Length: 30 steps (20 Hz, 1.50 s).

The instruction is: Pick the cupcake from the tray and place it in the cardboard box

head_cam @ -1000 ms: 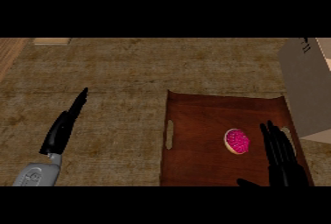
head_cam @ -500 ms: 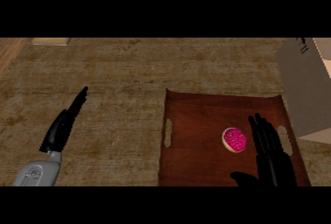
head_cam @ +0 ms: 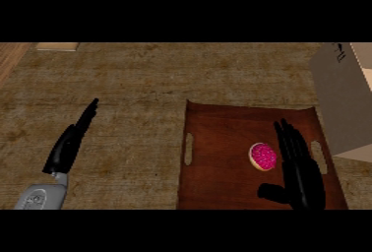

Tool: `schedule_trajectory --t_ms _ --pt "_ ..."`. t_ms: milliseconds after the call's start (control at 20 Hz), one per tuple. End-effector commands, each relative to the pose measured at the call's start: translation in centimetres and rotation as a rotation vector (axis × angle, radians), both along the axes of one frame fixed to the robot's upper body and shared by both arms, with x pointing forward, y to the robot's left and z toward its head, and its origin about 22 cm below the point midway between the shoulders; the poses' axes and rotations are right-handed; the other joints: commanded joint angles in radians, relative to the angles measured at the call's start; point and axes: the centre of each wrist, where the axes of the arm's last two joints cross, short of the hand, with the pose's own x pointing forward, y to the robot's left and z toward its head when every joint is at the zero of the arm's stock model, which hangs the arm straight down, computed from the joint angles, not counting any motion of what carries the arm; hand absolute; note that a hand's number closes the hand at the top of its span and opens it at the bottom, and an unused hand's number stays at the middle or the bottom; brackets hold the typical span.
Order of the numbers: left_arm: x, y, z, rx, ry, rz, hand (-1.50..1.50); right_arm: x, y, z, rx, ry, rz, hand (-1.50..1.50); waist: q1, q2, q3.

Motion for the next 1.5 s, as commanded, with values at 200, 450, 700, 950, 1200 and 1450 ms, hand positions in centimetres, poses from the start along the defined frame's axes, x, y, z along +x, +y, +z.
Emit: schedule_trajectory --t_ms 200,450,700,950,1200,1450 --pt "0.6 -1.5 -0.7 0.002 0.009 -0.012 0.0 -0.8 0.5 -1.9 -0.123 -0.078 0.001 1.5 -0.001 0.01 0.015" --pt "-0.3 0.2 -1.5 0.004 -0.006 0.011 0.0 0.5 1.0 -2.1 -0.158 -0.193 -0.025 1.5 0.002 0.011 0.015" --pt "0.3 -1.1 0.0 0.007 -0.029 0.008 0.0 1.8 1.0 -0.3 -0.168 -0.248 -0.079 1.5 0.003 0.01 0.015" --pt "1.1 -0.3 -0.9 -0.006 0.003 0.006 0.0 -1.5 1.4 -1.0 -0.167 -0.352 -0.137 1.5 -0.004 0.01 0.015" --pt "0.6 0.1 -0.6 -0.001 -0.001 -0.026 0.0 4.0 -2.1 1.7 -0.392 0.082 0.093 1.5 0.036 0.02 0.012" --pt "0.4 0.1 0.4 0.004 -0.014 -0.011 0.0 8.4 -1.9 9.5 -0.413 0.143 0.162 1.5 0.019 0.01 0.014"
